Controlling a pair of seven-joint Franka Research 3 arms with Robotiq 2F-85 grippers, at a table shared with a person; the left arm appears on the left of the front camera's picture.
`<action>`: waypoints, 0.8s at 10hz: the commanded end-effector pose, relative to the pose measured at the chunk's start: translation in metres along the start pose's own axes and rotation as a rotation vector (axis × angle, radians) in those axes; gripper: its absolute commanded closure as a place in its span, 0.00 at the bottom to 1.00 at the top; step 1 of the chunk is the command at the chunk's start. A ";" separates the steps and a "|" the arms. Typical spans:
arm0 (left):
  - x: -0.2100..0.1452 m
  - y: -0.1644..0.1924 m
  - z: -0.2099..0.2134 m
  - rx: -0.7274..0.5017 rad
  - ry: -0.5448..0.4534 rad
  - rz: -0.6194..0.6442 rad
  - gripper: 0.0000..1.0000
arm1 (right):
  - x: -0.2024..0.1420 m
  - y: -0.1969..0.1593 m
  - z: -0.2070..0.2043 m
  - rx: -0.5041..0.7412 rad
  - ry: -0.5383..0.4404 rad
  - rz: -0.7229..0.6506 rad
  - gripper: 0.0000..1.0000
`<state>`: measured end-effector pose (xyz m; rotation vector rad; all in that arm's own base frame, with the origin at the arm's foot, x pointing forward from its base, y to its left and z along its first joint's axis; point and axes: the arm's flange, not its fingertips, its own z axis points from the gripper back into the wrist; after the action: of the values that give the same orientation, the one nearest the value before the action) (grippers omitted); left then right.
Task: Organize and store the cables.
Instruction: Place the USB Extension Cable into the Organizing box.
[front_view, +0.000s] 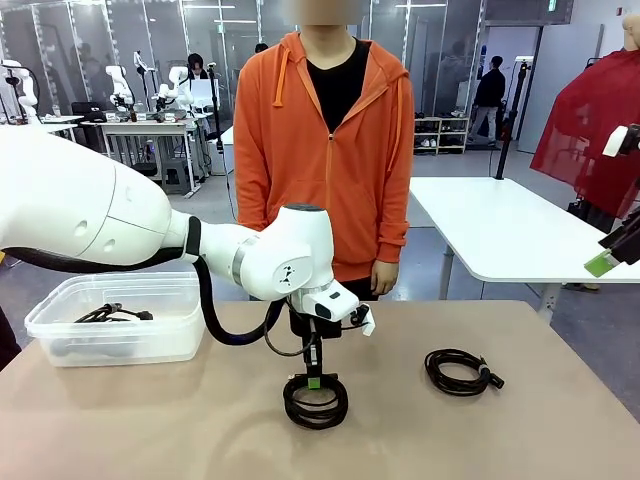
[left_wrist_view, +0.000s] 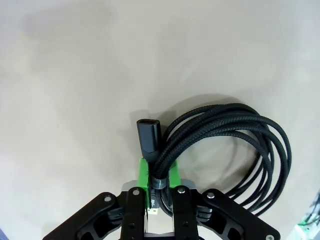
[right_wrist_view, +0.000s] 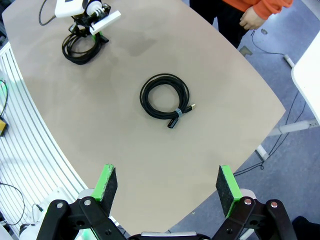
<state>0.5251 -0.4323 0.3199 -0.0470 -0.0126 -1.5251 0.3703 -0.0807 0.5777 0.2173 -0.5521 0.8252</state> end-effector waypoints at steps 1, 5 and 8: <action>-0.009 -0.009 0.048 -0.031 0.010 -0.006 1.00 | -0.002 0.002 -0.001 -0.003 -0.012 -0.001 0.00; -0.023 -0.019 0.133 -0.009 0.001 -0.049 1.00 | -0.002 0.002 -0.001 -0.003 -0.012 -0.001 0.00; -0.015 -0.014 0.143 -0.015 0.026 -0.097 1.00 | -0.002 0.002 -0.001 -0.003 -0.012 -0.001 0.00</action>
<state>0.5074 -0.4093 0.4645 -0.0282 -0.0265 -1.5768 0.3702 -0.0808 0.5778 0.2173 -0.5523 0.8250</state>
